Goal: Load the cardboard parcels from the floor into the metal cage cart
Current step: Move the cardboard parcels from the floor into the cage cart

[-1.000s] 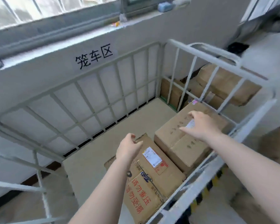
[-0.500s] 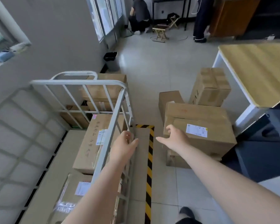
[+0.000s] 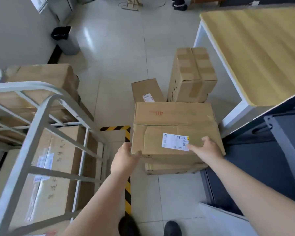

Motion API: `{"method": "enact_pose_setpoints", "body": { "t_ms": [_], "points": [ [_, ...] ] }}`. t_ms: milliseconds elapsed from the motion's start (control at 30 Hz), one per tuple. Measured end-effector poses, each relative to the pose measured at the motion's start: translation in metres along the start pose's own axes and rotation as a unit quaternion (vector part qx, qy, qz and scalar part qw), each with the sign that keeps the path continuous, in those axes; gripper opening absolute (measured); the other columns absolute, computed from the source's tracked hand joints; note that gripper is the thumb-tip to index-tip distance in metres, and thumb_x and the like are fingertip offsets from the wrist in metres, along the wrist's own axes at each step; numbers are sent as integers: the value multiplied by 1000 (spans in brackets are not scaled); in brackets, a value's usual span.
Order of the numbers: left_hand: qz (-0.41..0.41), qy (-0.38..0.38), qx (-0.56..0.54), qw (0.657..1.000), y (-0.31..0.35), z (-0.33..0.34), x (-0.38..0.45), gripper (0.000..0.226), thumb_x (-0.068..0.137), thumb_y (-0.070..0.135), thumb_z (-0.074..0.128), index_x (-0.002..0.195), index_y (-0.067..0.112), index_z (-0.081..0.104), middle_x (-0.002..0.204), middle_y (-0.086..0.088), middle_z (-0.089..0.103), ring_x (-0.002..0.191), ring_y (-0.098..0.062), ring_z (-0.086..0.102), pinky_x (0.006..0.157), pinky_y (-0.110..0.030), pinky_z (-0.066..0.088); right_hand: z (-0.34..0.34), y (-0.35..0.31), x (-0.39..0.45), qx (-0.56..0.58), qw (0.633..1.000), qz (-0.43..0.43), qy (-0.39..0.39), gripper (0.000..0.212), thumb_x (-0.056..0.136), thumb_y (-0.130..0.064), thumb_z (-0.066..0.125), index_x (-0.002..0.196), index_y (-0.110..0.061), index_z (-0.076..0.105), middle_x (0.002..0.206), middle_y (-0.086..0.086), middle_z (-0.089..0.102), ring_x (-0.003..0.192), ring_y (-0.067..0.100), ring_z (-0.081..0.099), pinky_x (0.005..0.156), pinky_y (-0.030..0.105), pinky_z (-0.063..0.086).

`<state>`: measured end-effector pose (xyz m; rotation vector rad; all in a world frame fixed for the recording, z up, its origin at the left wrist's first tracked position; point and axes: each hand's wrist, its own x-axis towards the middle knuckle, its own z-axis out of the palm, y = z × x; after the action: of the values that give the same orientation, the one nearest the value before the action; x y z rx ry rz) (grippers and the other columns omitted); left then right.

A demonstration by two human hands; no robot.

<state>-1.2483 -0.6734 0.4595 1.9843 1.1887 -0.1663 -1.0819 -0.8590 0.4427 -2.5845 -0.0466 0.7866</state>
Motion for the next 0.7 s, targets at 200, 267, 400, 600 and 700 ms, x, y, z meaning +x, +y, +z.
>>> {"method": "enact_pose_setpoints", "body": {
  "t_ms": [200, 267, 400, 600, 700],
  "points": [
    [-39, 9, 19, 999, 0, 50, 124, 51, 94, 29, 52, 140, 12, 36, 136, -6, 48, 109, -24, 53, 80, -36, 46, 28, 21, 119, -7, 996, 63, 62, 88, 76, -52, 69, 143, -9, 30, 145, 12, 37, 130, 33, 41, 103, 45, 39],
    [-48, 16, 33, 998, 0, 70, 174, 54, 93, 30, 52, 140, 10, 34, 139, -10, 45, 122, -31, 48, 85, -40, 45, 42, 29, 160, -19, 992, 85, 93, 88, 78, -52, 68, 143, -8, 28, 146, 12, 34, 132, 33, 37, 103, 46, 38],
    [-98, 34, 12, 995, 4, 110, 248, 64, 86, 36, 61, 135, 7, 33, 136, -14, 44, 122, -37, 46, 93, -46, 45, 65, 48, 221, -51, 978, 122, 161, 100, 71, -64, 66, 142, -5, 28, 147, 14, 29, 135, 32, 28, 106, 47, 29],
    [-127, 78, -17, 989, -3, 134, 292, 81, 79, 55, 65, 133, 3, 33, 132, -16, 50, 116, -37, 53, 80, -43, 47, 67, 53, 257, -33, 965, 157, 206, 130, 54, -80, 65, 148, -5, 14, 150, 16, 27, 135, 33, 27, 107, 47, 23],
    [-127, 90, -20, 988, -3, 134, 292, 80, 78, 55, 67, 131, 3, 36, 129, -14, 52, 114, -36, 54, 77, -40, 43, 61, 52, 260, 2, 963, 179, 200, 127, 52, -75, 71, 143, -2, 22, 145, 18, 32, 134, 34, 28, 105, 48, 27]
  ]
}}
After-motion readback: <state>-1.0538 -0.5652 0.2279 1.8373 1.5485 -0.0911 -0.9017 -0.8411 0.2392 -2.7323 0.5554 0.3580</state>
